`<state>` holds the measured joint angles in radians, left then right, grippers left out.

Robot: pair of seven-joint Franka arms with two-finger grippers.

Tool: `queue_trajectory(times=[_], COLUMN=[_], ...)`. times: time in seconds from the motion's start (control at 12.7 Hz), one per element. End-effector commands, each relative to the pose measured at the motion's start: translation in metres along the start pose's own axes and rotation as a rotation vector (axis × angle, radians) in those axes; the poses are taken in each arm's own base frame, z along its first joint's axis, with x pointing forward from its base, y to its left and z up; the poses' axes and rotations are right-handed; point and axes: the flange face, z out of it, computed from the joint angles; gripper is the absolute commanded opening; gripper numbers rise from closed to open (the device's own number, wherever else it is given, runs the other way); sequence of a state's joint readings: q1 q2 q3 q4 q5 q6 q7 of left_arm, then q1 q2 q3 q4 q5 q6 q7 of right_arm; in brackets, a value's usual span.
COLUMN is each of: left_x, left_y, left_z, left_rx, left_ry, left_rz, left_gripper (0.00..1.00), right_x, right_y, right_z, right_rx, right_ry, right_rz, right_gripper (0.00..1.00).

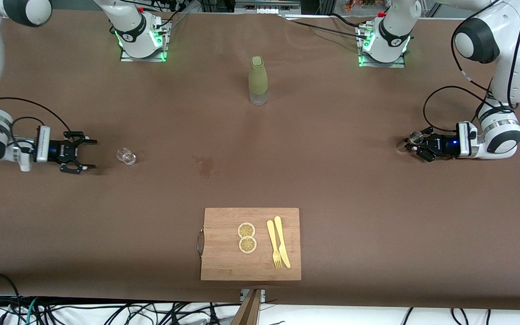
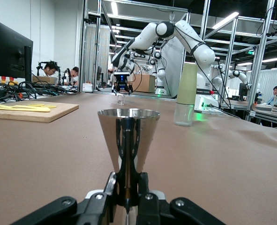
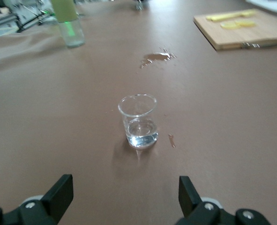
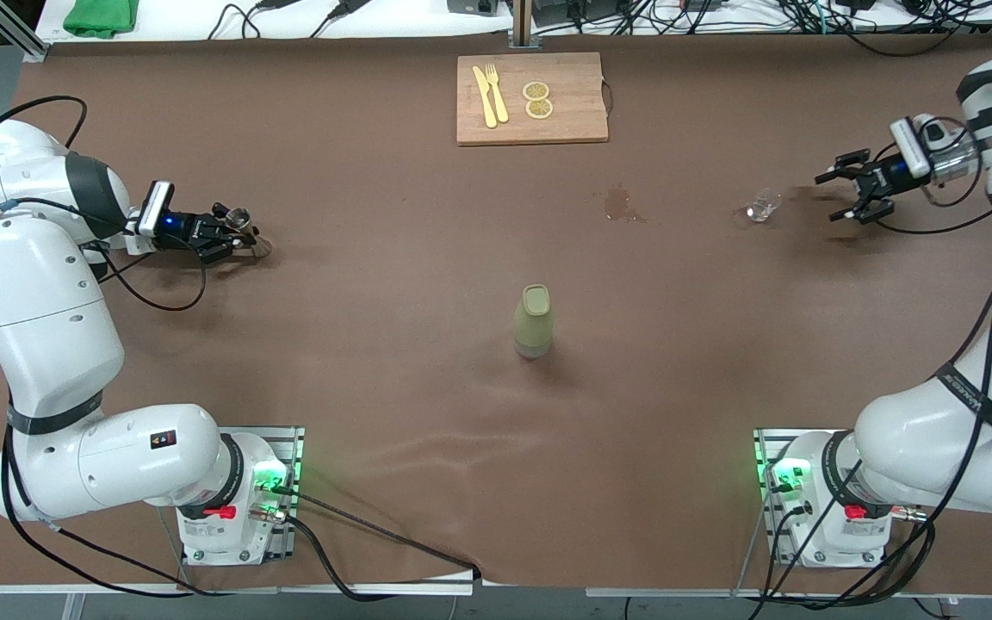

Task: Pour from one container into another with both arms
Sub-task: 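Open both grippers, releasing the jigger and the glass on the table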

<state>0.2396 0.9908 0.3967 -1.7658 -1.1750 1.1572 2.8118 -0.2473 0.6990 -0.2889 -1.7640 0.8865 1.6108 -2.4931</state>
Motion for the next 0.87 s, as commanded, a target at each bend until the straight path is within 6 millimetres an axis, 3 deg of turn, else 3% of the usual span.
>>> queue_trajectory(times=[0.0,0.16,0.39,0.63,0.79], left_x=[-0.010,0.007,0.035,0.082,0.126], left_y=[0.008,-0.011,-0.021,-0.039,-0.054], left_z=[-0.008,-0.020,-0.049,-0.067,-0.076], left_rx=[-0.035,-0.068,-0.124,-0.165,-0.158], left_ry=[-0.010,-0.056,-0.168,-0.301,-0.427], left_rz=[0.230,0.189,0.001,-0.196,-0.357], left_gripper=[0.99,1.00,1.00,1.00,1.00], right_x=[0.042,0.080,0.124,0.175,0.213], right_y=[-0.013,-0.009,-0.010,-0.011,-0.016], right_z=[-0.013,-0.031,-0.049,-0.068,-0.076], right_rx=[-0.006,-0.015,-0.032,-0.094,-0.148], right_ry=[-0.081,-0.172,-0.260,-0.372,-0.441], right_rz=[0.117,0.206,0.384,0.526,0.669], right_gripper=[1.00,1.00,1.00,1.00,1.00])
